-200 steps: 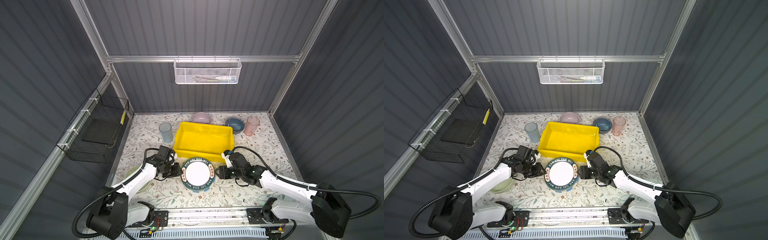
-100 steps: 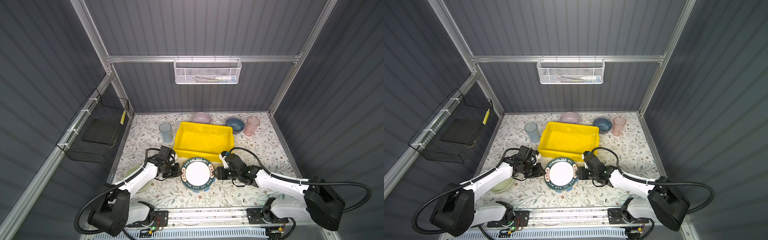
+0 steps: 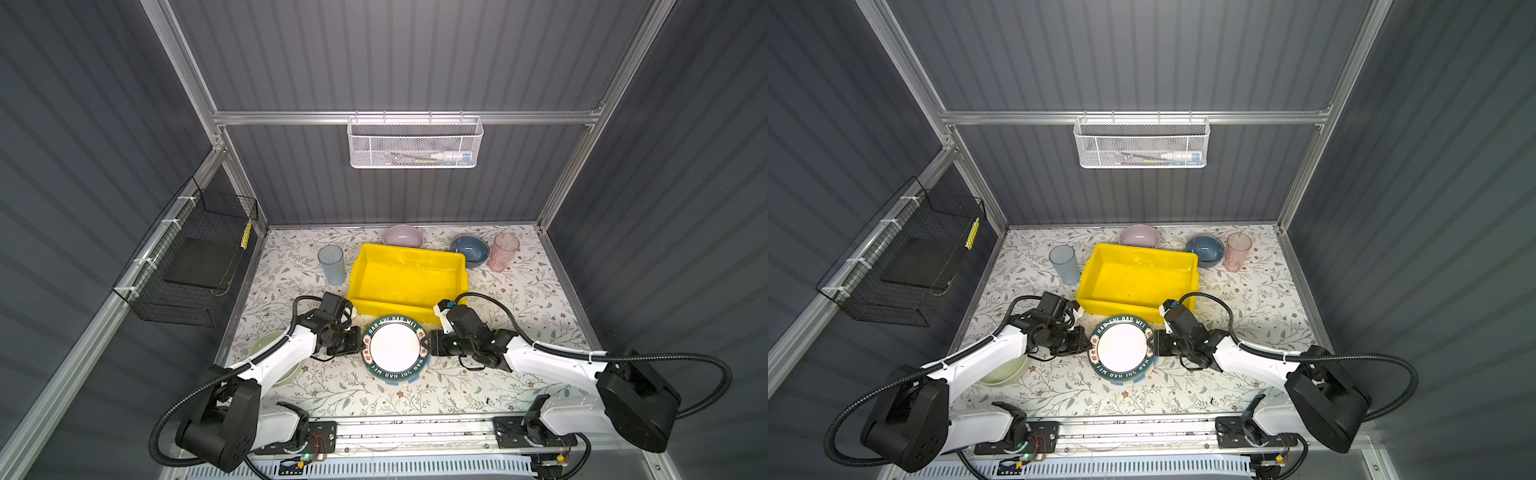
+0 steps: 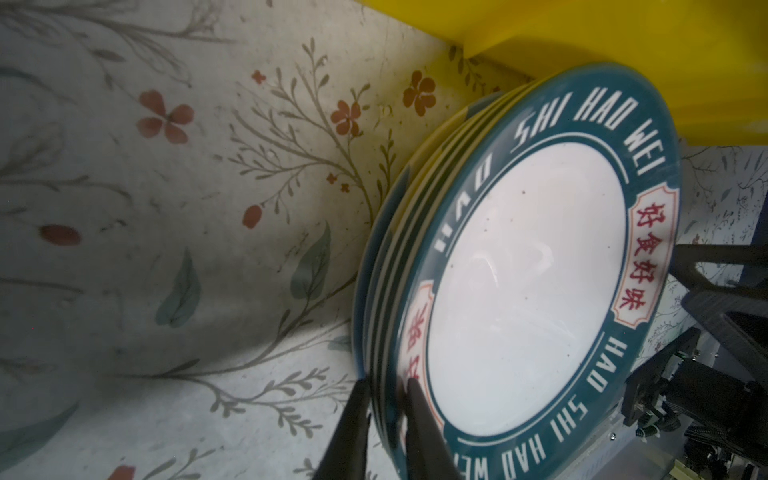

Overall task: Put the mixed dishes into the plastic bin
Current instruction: 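Pinch the top green-rimmed plate rims with both grippers and lift it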

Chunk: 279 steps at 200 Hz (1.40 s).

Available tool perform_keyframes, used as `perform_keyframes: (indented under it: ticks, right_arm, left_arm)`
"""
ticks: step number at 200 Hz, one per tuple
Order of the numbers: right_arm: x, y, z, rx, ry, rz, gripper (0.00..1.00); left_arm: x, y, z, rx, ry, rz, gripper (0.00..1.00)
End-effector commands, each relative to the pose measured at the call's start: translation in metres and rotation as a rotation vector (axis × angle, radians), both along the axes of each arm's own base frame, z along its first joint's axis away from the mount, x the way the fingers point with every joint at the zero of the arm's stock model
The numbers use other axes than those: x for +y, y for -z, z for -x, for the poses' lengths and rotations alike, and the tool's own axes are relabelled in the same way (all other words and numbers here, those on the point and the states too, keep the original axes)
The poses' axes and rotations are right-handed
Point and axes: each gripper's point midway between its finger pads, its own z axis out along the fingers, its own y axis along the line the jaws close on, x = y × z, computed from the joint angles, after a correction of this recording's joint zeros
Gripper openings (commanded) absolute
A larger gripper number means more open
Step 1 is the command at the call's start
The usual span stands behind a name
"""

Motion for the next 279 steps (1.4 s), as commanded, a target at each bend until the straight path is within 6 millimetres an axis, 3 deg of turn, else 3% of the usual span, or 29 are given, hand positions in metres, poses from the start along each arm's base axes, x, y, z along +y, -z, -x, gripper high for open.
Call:
perform_keyframes:
  ticks: [1,134,191,222,279]
  right_arm:
    - [0.009,-0.011,-0.002,-0.011,-0.013,-0.035,0.41]
    - [0.023,-0.016,-0.002,0.009,-0.023,-0.119,0.39]
    - [0.038,-0.039,0.009,-0.016,-0.118,-0.24,0.37]
    - [0.039,-0.049,0.006,-0.045,-0.115,-0.258,0.37]
    - [0.041,-0.04,0.002,-0.013,-0.093,-0.245,0.33]
  left_arm:
    - [0.009,0.014,0.009,0.036,-0.015,-0.046,0.18]
    - [0.01,0.02,0.01,0.039,-0.02,-0.049,0.14]
    - [0.01,0.025,0.01,0.048,-0.015,-0.051,0.11]
    - [0.009,0.028,0.01,0.048,-0.014,-0.053,0.1]
    - [0.009,0.027,0.009,0.037,-0.012,-0.046,0.09]
